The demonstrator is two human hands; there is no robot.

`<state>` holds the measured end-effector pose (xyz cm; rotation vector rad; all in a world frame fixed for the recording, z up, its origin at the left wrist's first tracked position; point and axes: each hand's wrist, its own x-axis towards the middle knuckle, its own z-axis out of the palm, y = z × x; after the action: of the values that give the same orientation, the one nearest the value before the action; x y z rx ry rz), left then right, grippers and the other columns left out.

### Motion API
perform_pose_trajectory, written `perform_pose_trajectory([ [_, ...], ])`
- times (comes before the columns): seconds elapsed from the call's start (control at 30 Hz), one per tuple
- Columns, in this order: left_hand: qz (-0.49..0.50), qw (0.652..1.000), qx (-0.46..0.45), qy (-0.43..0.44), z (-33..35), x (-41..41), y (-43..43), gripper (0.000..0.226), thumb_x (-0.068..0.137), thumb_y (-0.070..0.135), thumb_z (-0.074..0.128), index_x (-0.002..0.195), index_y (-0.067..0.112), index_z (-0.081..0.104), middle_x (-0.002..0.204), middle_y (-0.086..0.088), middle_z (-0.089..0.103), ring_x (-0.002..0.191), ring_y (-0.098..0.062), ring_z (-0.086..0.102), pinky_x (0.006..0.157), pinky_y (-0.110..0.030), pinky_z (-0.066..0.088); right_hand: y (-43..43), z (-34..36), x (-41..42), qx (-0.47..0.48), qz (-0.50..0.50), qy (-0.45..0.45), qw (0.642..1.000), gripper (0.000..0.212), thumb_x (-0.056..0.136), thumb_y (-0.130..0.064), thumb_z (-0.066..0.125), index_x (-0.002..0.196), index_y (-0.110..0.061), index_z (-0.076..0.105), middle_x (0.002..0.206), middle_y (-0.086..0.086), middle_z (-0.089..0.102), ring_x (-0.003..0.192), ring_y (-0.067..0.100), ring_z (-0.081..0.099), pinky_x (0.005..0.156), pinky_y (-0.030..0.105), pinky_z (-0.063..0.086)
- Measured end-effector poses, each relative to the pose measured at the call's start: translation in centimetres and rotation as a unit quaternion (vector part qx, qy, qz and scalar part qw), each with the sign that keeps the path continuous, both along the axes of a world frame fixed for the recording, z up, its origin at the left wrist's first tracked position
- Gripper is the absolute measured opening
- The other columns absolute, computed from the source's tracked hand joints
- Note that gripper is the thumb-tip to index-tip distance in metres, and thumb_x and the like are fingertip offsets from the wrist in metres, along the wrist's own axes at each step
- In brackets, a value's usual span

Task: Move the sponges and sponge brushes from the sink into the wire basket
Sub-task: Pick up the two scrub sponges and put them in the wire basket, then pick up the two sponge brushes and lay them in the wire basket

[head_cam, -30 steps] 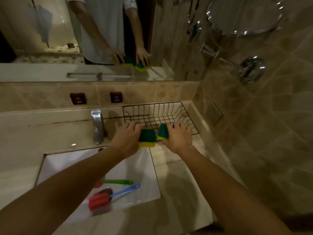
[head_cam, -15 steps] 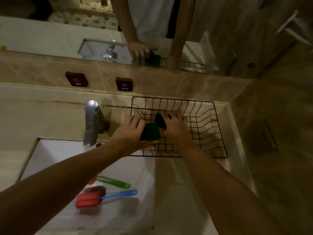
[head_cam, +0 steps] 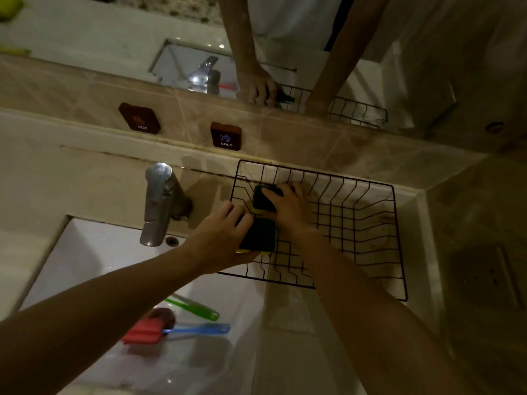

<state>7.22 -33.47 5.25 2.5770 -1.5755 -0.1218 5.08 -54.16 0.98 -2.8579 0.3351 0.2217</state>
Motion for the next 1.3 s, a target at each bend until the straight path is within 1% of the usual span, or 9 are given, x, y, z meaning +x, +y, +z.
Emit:
perform_pose_trajectory([
  [0.1, 0.004, 1.000, -0.007, -0.008, -0.2, -0.1, 0.0, 0.063, 0.087, 0.065, 0.038, 0.119, 0.012, 0.053, 0.113, -0.012, 0.058, 0.102, -0.027, 0.051, 0.092, -0.047, 0.048, 0.4, 0.1, -0.2, 0.035, -0.023, 0.000, 0.999, 0.058, 0.087, -0.040, 0.064, 0.140, -0.035, 0.040, 0.148, 0.012, 0.034, 0.138, 0.036, 0.021, 0.109, 0.046, 0.036],
  [0.27, -0.010, 1.000, -0.017, -0.018, 0.6, 0.4, -0.6, 0.064, 0.087, 0.065, 0.042, 0.120, 0.012, 0.053, 0.113, -0.013, 0.059, 0.099, -0.026, 0.051, 0.083, -0.042, 0.052, -1.4, 1.8, -2.0, 0.149, -0.040, -0.032, 0.987, 0.071, 0.080, -0.026, 0.073, 0.143, -0.025, 0.040, 0.149, 0.010, 0.038, 0.132, 0.033, 0.041, 0.104, 0.044, 0.040],
  [0.37, -0.010, 0.999, -0.035, -0.035, 1.5, 1.3, -1.9, 0.066, 0.086, 0.064, 0.044, 0.121, 0.009, 0.053, 0.114, -0.014, 0.058, 0.096, -0.026, 0.049, 0.075, -0.039, 0.053, -3.1, 2.5, -3.5, 0.139, -0.057, -0.058, 0.987, 0.068, 0.083, -0.013, 0.069, 0.143, -0.022, 0.039, 0.149, 0.009, 0.038, 0.133, 0.030, 0.038, 0.107, 0.044, 0.041],
  [0.47, 0.030, 0.998, -0.046, -0.038, 2.3, 2.2, -3.9, 0.065, 0.085, 0.068, 0.039, 0.118, 0.013, 0.049, 0.116, -0.013, 0.058, 0.101, -0.026, 0.052, 0.067, -0.039, 0.057, -4.4, 2.4, -5.2, 0.089, -0.090, -0.062, 0.990, 0.062, 0.086, -0.005, 0.061, 0.141, -0.024, 0.041, 0.145, 0.008, 0.042, 0.129, 0.030, 0.042, 0.099, 0.040, 0.046],
  [0.57, 0.057, 0.996, -0.045, -0.047, 2.3, 2.9, -5.9, 0.062, 0.085, 0.067, 0.038, 0.117, 0.015, 0.045, 0.119, -0.015, 0.058, 0.111, -0.032, 0.053, 0.077, -0.047, 0.057, -5.8, 1.2, -7.0, 0.055, -0.134, 0.015, 0.989, 0.061, 0.089, -0.010, 0.059, 0.145, -0.021, 0.038, 0.147, 0.014, 0.038, 0.131, 0.036, 0.038, 0.101, 0.045, 0.046],
  [0.73, 0.055, 0.994, -0.029, -0.092, 1.4, 3.6, -8.8, 0.061, 0.088, 0.065, 0.039, 0.117, 0.013, 0.043, 0.112, -0.019, 0.059, 0.099, -0.034, 0.055, 0.081, -0.050, 0.051, -6.7, -0.9, -8.9, 0.042, -0.164, 0.092, 0.981, 0.054, 0.092, -0.036, 0.058, 0.142, -0.021, 0.043, 0.156, 0.011, 0.025, 0.142, 0.033, 0.019, 0.111, 0.045, 0.034],
  [0.83, 0.061, 0.995, -0.019, -0.077, 0.5, 3.5, -10.0, 0.062, 0.085, 0.065, 0.036, 0.118, 0.013, 0.042, 0.111, -0.021, 0.058, 0.096, -0.036, 0.056, 0.078, -0.049, 0.049, -6.6, -1.3, -9.0, 0.051, -0.164, 0.081, 0.982, 0.056, 0.092, -0.035, 0.060, 0.143, -0.021, 0.043, 0.157, 0.012, 0.025, 0.144, 0.035, 0.016, 0.114, 0.046, 0.030],
  [0.97, 0.079, 0.996, 0.020, -0.038, -1.3, 3.5, -10.6, 0.059, 0.085, 0.057, 0.046, 0.128, 0.015, 0.041, 0.126, -0.021, 0.051, 0.112, -0.039, 0.048, 0.090, -0.053, 0.044, -6.5, -1.7, -9.2, 0.053, -0.164, 0.062, 0.983, 0.055, 0.092, -0.033, 0.061, 0.143, -0.020, 0.043, 0.157, 0.012, 0.027, 0.144, 0.035, 0.016, 0.115, 0.043, 0.027],
  [1.3, 0.056, 0.997, 0.029, -0.045, -0.2, 3.2, -8.5, 0.064, 0.082, 0.055, 0.054, 0.131, 0.019, 0.038, 0.136, -0.019, 0.044, 0.120, -0.038, 0.043, 0.099, -0.053, 0.039, -6.6, 0.1, -8.9, 0.091, -0.175, 0.091, 0.976, 0.056, 0.089, -0.028, 0.065, 0.141, -0.022, 0.045, 0.156, 0.010, 0.028, 0.142, 0.033, 0.020, 0.112, 0.044, 0.035],
])
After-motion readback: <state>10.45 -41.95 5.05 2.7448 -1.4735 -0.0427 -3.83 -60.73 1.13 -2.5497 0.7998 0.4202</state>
